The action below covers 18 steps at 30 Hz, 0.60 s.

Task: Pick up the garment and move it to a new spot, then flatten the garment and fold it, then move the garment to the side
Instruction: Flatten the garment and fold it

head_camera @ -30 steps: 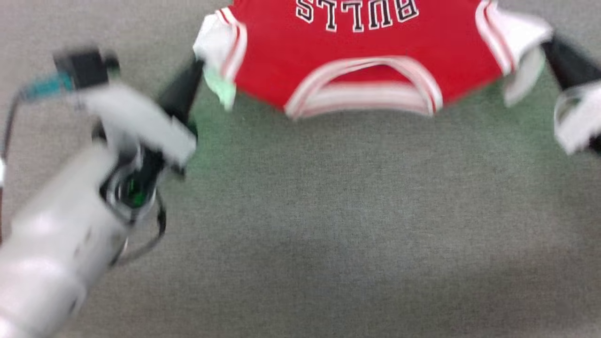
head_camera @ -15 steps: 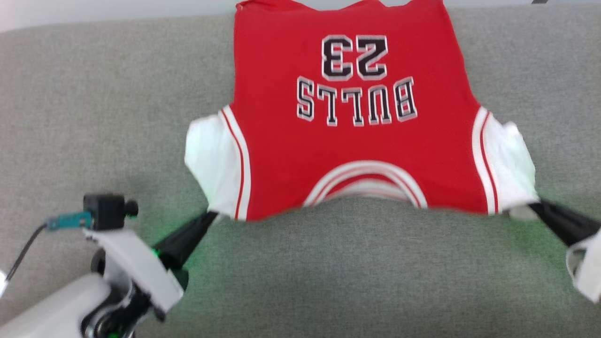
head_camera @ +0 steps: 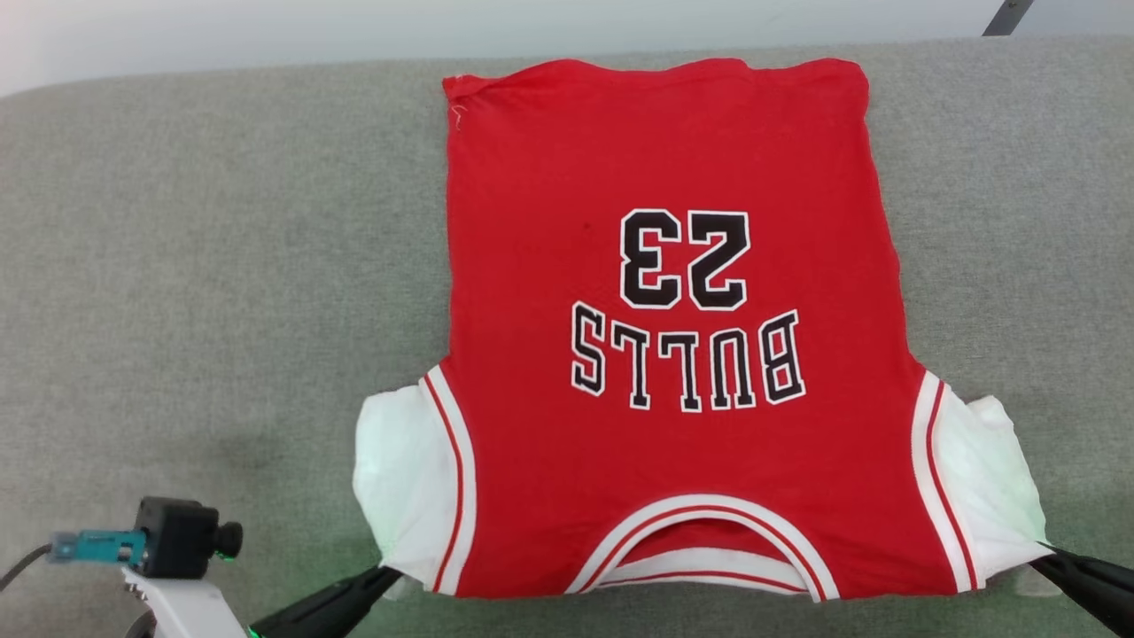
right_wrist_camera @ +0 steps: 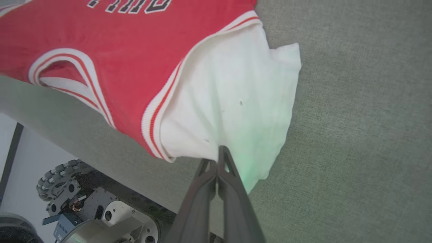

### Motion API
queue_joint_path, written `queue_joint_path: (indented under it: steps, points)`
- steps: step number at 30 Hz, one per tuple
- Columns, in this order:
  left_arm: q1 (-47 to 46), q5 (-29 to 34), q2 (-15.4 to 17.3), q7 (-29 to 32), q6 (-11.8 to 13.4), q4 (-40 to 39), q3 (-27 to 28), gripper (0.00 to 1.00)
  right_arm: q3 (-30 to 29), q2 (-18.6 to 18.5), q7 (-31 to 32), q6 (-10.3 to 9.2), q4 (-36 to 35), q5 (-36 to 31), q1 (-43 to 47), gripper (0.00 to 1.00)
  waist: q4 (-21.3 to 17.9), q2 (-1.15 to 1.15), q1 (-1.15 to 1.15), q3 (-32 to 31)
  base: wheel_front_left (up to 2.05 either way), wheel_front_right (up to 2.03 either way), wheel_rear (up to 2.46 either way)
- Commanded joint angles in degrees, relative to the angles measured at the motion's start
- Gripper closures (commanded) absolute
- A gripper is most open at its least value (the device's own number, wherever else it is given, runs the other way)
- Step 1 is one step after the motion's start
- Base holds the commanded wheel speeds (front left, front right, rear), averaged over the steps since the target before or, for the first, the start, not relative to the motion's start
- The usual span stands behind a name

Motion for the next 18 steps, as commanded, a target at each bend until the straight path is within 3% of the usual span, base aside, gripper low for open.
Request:
queue_joint_path:
  steps: [1,9,18]
  points:
    - [0.7,0.3,0.0,-0.5,0.9,-1.0,0.1,1.00,-3.1,2.1,1.2,-0.05,-1.5,-1.3,2.1,1.00,0.2,0.00,0.00,0.1,0.00,0.00,0.00]
    - [-1.5,1.3,-7.4,-0.1,0.5,5.6,-0.5,1.00,-3.6,6.2,8.0,-0.05,-3.3,-4.8,0.3,1.00,0.1,0.00,0.00,1.8,0.00,0.00,0.00]
    - [-3.9,3.1,-16.4,2.2,-0.8,19.1,-2.6,1.00,7.0,7.9,10.0,-0.05,5.8,-8.6,-8.4,1.00,-0.1,0.00,0.00,4.2,0.00,0.00,0.00]
